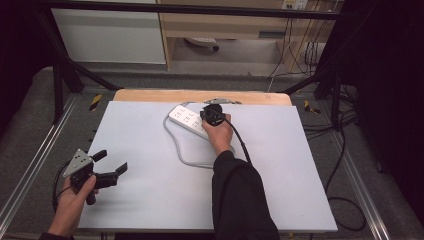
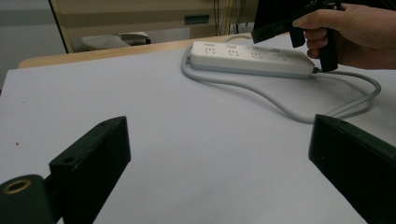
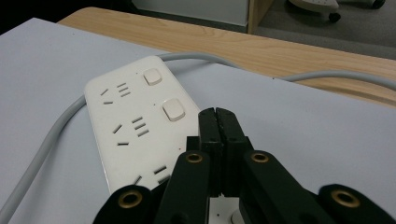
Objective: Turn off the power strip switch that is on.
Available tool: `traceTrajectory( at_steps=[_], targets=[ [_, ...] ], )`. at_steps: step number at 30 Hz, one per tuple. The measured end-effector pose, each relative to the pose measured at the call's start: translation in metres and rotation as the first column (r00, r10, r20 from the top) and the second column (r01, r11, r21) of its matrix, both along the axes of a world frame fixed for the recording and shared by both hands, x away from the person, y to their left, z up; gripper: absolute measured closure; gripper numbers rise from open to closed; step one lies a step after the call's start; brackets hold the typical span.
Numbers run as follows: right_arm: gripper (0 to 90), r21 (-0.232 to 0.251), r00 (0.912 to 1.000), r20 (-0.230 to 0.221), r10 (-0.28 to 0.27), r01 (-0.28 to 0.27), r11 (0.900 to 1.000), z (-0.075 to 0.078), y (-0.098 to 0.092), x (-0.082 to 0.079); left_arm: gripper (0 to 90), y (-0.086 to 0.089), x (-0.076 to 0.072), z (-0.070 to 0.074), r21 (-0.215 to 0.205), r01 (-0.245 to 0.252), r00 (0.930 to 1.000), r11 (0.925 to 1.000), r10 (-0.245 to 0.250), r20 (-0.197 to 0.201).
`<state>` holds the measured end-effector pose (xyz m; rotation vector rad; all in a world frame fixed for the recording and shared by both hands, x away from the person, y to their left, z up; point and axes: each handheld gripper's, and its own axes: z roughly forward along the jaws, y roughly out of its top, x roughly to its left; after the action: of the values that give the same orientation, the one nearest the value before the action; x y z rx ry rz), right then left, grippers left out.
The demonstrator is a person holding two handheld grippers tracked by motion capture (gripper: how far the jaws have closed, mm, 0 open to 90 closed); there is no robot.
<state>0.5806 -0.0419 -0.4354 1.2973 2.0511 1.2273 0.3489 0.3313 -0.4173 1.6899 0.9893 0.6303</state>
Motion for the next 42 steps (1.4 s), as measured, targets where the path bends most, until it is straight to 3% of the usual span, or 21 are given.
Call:
traceTrajectory(
  at_steps=[42],
  targets=[
    [90.0,-0.048,0.9998,-0.016,0.013,-0.014,0.999,-0.0029,0.0071,0.0003,5.6,-0.0002,0.0000,0.0000,-0.001,0.003,1.0000,1.0000,-0.003,-0.001]
  ],
)
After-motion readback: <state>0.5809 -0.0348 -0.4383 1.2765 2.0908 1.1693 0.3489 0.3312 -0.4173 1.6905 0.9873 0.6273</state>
